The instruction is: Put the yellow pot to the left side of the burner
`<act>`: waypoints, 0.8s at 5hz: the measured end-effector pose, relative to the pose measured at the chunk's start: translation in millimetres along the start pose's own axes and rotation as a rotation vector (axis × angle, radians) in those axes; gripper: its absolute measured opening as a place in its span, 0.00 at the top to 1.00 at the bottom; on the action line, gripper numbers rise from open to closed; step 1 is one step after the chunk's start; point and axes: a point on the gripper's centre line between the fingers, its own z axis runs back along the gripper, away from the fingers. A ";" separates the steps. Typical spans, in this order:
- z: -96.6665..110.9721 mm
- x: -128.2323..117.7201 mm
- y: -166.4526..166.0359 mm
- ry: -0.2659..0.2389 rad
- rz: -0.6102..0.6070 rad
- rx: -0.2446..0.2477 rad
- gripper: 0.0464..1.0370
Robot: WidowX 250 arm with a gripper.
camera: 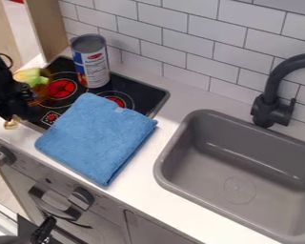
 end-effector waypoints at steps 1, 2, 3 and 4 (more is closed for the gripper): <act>-6.4 13.8 5.4 -0.036 0.032 0.016 0.68; -7.3 25.9 1.1 -0.052 0.066 0.035 0.68; -9.3 33.8 -6.8 -0.063 0.069 0.044 0.68; -9.8 35.0 -10.7 -0.061 0.079 0.044 0.62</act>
